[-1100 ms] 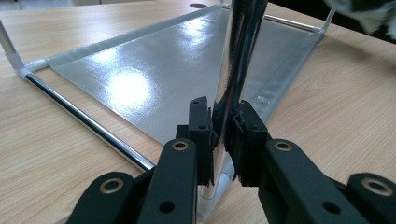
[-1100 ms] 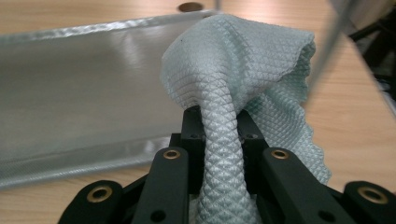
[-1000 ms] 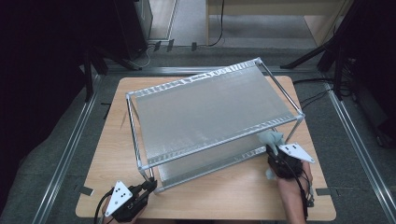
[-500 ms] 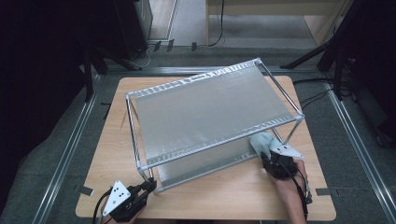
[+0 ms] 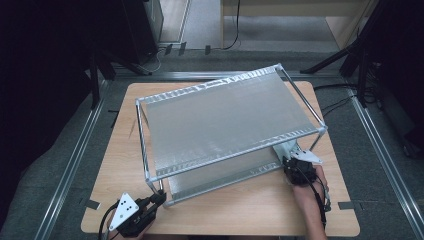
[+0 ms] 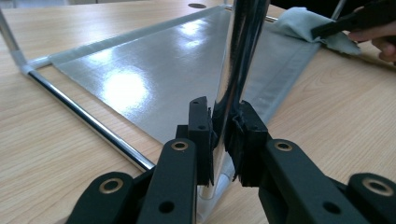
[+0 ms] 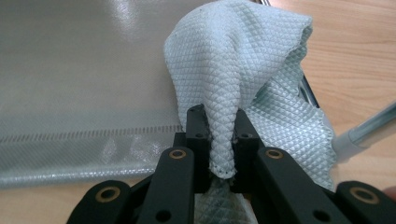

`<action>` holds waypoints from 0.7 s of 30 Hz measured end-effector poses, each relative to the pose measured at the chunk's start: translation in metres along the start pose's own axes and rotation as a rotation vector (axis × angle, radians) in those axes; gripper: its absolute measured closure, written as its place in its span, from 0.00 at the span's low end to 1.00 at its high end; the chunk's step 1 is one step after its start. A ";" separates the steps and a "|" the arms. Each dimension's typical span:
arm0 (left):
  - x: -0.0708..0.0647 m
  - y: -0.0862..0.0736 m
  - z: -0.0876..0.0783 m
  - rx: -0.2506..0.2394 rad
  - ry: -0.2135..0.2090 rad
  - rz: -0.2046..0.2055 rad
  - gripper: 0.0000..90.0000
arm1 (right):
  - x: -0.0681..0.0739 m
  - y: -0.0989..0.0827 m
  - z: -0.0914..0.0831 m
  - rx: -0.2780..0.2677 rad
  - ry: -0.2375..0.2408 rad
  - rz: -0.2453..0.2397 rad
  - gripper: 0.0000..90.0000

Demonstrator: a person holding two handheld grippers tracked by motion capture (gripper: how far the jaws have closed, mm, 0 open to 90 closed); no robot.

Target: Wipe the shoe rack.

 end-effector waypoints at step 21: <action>-0.002 0.001 -0.004 0.009 -0.020 0.017 0.90 | -0.019 -0.015 -0.019 0.004 -0.084 0.040 0.91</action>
Point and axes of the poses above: each handheld gripper's, and its own axes: z roughly forward along the jaws, y roughly out of its top, x roughly to its left, the point moved 5 cm from there along z, roughly forward along the jaws, and after that the axes turned 4 degrees about z, right-handed, at the moved point
